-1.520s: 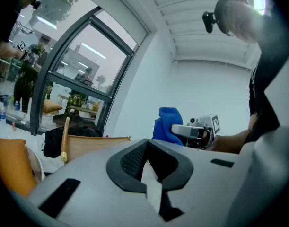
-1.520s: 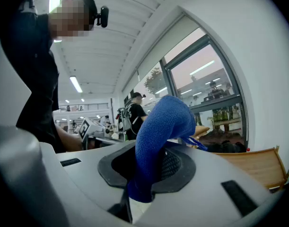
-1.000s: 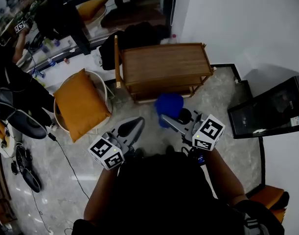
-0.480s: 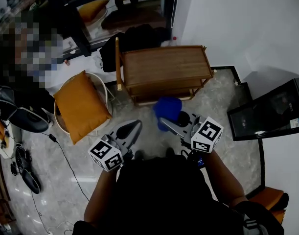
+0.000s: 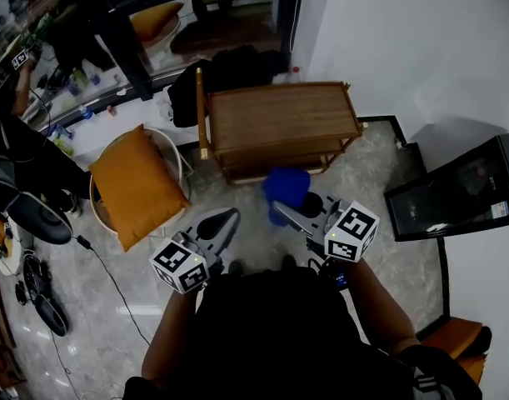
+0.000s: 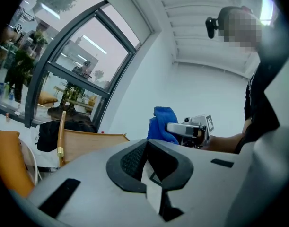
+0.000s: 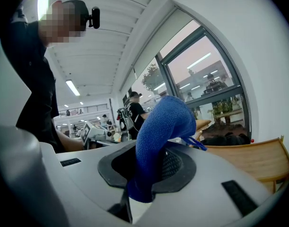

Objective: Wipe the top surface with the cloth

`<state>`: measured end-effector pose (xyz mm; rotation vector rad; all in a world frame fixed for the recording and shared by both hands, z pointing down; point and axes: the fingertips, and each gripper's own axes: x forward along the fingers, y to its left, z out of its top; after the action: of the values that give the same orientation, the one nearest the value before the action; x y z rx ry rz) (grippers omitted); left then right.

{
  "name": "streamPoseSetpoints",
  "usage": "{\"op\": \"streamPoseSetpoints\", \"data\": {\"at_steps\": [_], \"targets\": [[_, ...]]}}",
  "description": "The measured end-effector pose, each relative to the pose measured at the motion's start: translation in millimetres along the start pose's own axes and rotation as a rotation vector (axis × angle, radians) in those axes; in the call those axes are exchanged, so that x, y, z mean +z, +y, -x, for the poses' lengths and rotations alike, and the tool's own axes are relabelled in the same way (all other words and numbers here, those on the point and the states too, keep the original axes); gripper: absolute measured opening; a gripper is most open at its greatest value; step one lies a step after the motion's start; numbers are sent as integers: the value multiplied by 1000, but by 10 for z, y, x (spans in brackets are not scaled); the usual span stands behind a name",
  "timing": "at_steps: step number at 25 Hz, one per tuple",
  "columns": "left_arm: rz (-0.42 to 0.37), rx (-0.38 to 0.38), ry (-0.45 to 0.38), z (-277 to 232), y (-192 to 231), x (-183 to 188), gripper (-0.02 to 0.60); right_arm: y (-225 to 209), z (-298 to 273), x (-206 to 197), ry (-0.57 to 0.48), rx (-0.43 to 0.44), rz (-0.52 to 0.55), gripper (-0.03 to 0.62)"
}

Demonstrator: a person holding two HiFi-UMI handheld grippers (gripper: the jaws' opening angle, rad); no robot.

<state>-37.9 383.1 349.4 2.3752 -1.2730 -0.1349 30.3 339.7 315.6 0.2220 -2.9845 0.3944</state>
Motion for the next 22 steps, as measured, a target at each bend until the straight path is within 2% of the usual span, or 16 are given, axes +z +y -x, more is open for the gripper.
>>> {"op": "streamPoseSetpoints", "data": {"at_steps": [5, 10, 15, 22], "targets": [[-29, 50, 60, 49, 257, -9, 11, -29, -76, 42, -18, -31, -9, 77], [-24, 18, 56, 150, 431, 96, 11, -40, -197, 55, -22, -81, -13, 77], [-45, -21, -37, 327, 527, 344, 11, -48, -326, 5, -37, -145, -62, 75], [15, -40, 8, 475, 812, 127, 9, 24, -436, -78, -5, -211, -55, 77]]}}
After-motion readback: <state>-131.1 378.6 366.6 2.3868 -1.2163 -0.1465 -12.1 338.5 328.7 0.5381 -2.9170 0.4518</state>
